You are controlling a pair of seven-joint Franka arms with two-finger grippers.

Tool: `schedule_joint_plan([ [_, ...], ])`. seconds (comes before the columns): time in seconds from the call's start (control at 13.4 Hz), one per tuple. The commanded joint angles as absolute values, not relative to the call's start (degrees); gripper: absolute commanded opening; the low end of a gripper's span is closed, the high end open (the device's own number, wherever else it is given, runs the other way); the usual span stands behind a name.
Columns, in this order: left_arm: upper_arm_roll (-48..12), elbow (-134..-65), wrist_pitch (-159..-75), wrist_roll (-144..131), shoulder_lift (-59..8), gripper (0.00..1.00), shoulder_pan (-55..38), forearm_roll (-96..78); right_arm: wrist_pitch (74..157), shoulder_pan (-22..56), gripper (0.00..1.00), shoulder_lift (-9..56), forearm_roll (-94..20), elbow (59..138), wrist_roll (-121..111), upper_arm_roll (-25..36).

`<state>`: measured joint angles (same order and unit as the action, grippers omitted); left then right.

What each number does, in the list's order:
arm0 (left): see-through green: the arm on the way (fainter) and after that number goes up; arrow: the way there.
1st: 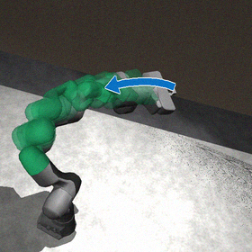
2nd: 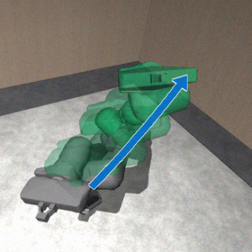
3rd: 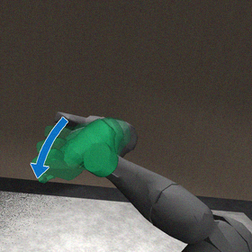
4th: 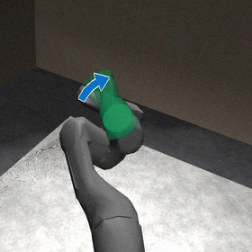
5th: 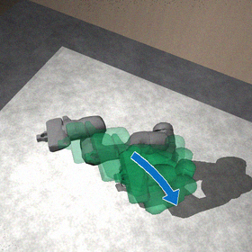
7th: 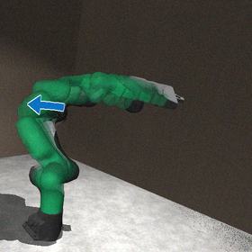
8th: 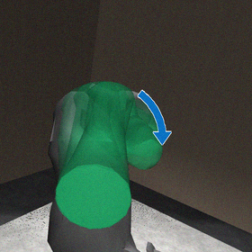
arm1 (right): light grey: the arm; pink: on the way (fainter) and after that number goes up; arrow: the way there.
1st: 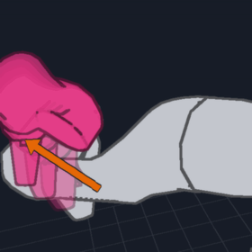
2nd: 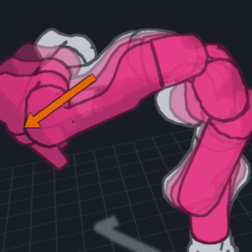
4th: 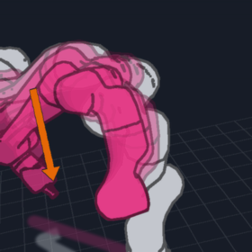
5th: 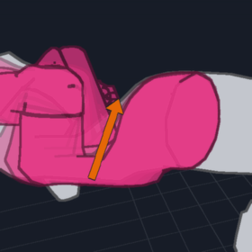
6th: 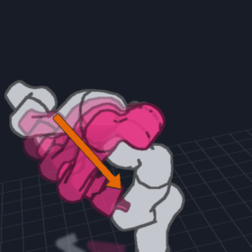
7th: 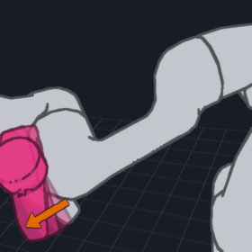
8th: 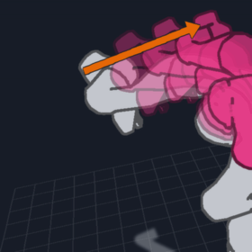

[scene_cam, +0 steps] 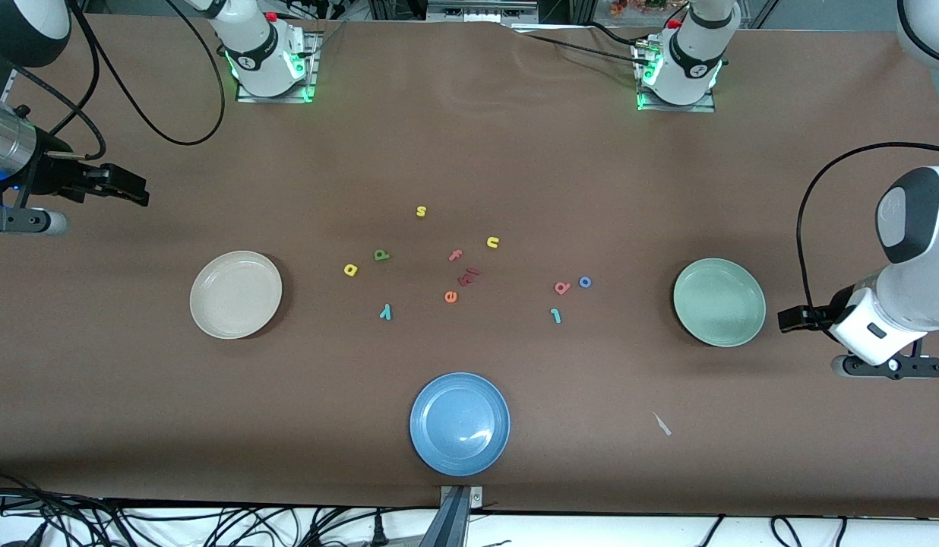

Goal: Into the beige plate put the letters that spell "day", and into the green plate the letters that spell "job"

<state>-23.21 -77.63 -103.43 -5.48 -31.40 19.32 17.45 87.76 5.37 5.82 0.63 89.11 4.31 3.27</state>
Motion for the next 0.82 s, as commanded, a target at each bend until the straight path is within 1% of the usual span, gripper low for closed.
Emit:
schedule_joint_plan([
  [0.0, -23.12, -78.22, -103.97, -4.31, -30.94, 0.99, 19.42, 17.66, 86.92, 5.36, 1.0, 6.24, 0.62, 87.89, 4.22, 3.43],
  [0.75, -23.12, -78.22, -104.06, -2.81, -30.94, 0.98, 19.42, 17.67, 86.75, 5.36, 1.0, 6.24, 0.62, 87.89, 4.22, 3.43],
])
